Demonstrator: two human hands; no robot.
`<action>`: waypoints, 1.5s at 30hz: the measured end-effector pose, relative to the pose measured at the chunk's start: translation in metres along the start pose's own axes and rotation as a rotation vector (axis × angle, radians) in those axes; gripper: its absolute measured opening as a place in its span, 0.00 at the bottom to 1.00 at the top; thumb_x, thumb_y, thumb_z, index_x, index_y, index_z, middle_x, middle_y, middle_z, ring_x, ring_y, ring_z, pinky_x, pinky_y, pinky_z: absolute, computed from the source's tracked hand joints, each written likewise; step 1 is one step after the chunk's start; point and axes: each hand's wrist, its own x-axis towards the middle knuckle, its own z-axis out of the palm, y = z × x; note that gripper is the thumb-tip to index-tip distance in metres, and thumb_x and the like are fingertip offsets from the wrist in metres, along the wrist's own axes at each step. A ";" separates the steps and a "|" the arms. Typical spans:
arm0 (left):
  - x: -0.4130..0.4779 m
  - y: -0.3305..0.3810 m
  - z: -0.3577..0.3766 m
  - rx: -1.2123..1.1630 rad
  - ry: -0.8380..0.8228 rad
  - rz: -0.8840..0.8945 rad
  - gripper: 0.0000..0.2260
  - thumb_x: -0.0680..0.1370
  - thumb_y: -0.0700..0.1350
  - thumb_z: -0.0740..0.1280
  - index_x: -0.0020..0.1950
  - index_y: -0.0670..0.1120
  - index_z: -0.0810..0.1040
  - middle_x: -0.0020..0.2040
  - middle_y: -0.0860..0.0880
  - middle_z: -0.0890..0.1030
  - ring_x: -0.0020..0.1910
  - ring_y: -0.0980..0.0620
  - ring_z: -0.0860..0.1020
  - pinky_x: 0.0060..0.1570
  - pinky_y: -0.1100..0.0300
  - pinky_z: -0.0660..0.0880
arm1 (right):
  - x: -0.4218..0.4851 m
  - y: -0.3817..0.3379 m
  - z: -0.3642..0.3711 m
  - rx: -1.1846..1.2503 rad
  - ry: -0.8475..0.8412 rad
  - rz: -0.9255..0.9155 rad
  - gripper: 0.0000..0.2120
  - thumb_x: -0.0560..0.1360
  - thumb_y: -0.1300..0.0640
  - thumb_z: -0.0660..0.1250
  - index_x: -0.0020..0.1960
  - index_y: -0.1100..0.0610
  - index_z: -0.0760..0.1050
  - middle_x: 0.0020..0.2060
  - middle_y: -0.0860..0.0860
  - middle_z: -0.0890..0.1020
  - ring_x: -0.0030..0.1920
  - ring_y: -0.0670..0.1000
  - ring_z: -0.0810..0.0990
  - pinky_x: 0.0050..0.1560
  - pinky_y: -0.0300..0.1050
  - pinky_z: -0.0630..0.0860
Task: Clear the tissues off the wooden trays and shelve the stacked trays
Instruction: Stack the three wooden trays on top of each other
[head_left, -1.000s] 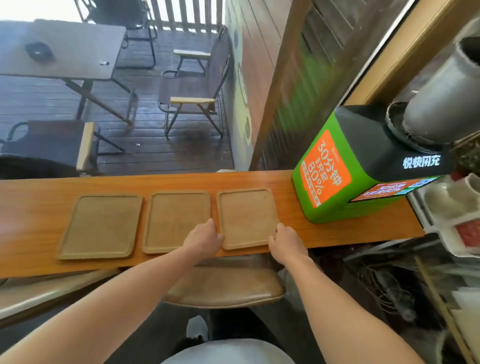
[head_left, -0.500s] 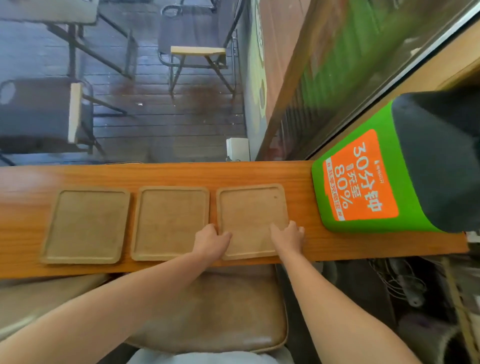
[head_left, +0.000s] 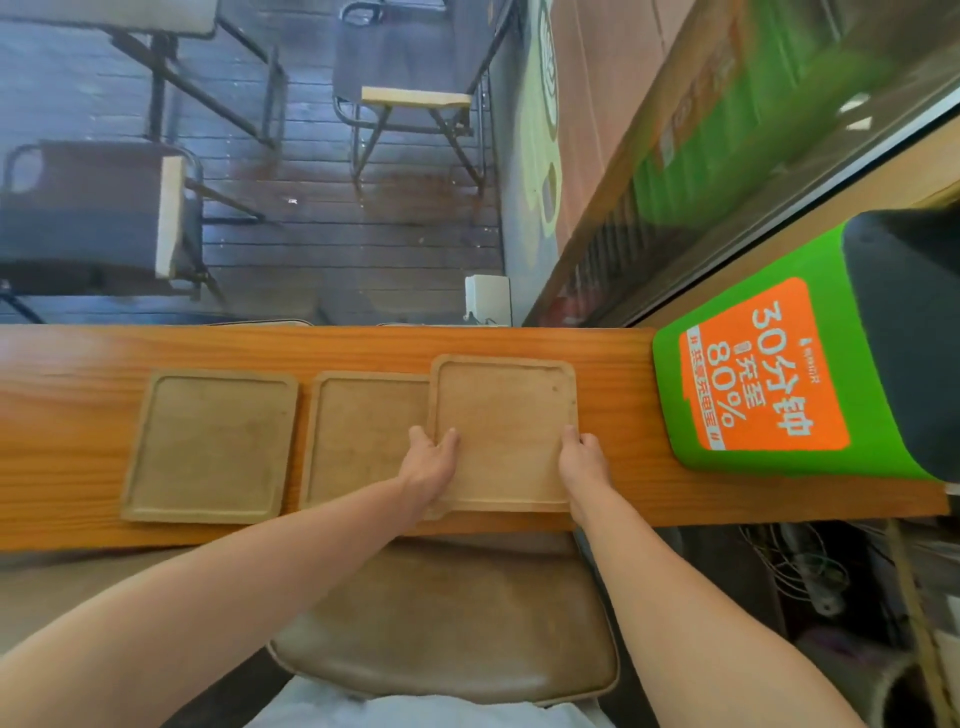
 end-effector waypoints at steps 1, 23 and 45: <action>0.001 -0.002 -0.012 0.011 0.024 0.012 0.24 0.82 0.56 0.58 0.72 0.45 0.58 0.70 0.42 0.69 0.65 0.40 0.72 0.65 0.41 0.72 | -0.005 -0.005 0.010 0.002 -0.019 -0.006 0.25 0.84 0.43 0.50 0.75 0.57 0.66 0.71 0.58 0.70 0.67 0.61 0.71 0.68 0.58 0.69; 0.016 -0.048 -0.139 0.558 0.313 0.139 0.24 0.82 0.56 0.58 0.68 0.38 0.66 0.63 0.37 0.74 0.58 0.38 0.75 0.51 0.50 0.73 | -0.070 -0.024 0.131 -0.203 -0.114 -0.008 0.23 0.84 0.50 0.56 0.75 0.59 0.64 0.73 0.59 0.66 0.67 0.62 0.72 0.65 0.55 0.72; 0.015 -0.045 -0.139 0.681 0.338 0.171 0.11 0.81 0.46 0.59 0.57 0.39 0.74 0.51 0.41 0.77 0.47 0.42 0.77 0.42 0.53 0.74 | -0.079 -0.030 0.135 -0.179 -0.164 0.066 0.28 0.80 0.51 0.61 0.76 0.60 0.63 0.74 0.57 0.67 0.69 0.61 0.70 0.65 0.55 0.71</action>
